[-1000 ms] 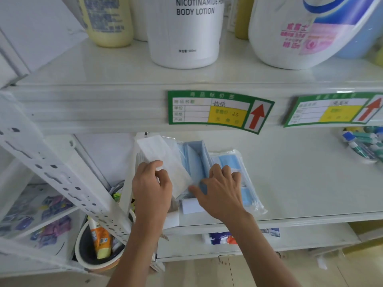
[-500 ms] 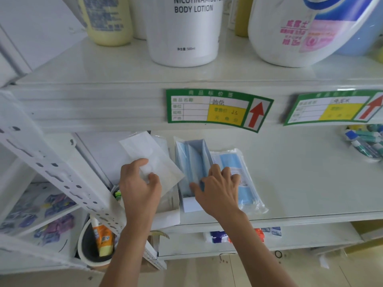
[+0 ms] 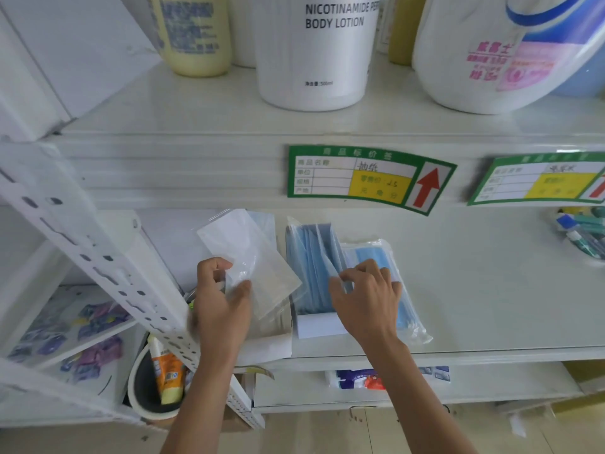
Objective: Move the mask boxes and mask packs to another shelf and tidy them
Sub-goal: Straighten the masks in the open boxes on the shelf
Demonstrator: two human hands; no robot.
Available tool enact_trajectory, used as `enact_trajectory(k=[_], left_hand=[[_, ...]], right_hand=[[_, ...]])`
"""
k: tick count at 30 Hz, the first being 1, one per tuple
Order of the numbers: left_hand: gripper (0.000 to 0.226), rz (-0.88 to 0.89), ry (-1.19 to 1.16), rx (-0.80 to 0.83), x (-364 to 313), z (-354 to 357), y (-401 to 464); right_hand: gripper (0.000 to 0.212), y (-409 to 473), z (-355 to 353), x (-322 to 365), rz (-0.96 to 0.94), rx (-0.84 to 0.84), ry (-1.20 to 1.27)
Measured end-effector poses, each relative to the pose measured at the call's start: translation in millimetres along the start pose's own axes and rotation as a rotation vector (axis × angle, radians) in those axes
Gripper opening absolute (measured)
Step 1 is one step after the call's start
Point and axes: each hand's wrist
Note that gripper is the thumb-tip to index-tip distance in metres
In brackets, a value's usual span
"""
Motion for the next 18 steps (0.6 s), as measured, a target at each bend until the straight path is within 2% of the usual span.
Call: enact_trajectory(k=[9, 13, 15, 18], left_hand=[[0.042, -0.008, -0.135, 0.056, -6, 2, 1], [0.041, 0.011, -0.169, 0.099, -13, 8, 0], [0.041, 0.015, -0.142, 0.118, -19, 12, -1], [0.041, 0.076, -0.032, 0.095, -29, 15, -2]], right_hand=[[0.02, 4, 3, -9, 0.061, 0.023, 0.115], [0.05, 5, 5, -10, 0.004, 0.076, 0.22], [0.048, 7, 7, -11, -0.078, 0.053, 0.129], [0.033, 9, 8, -15, -0.185, 0.028, -0.126]])
Point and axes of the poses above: each hand's wrist, its own y-axis towards the middle knuckle, its own z-axis out of the palm, x = y × z, and after that the axes turned 6 degrees about z, right-handed
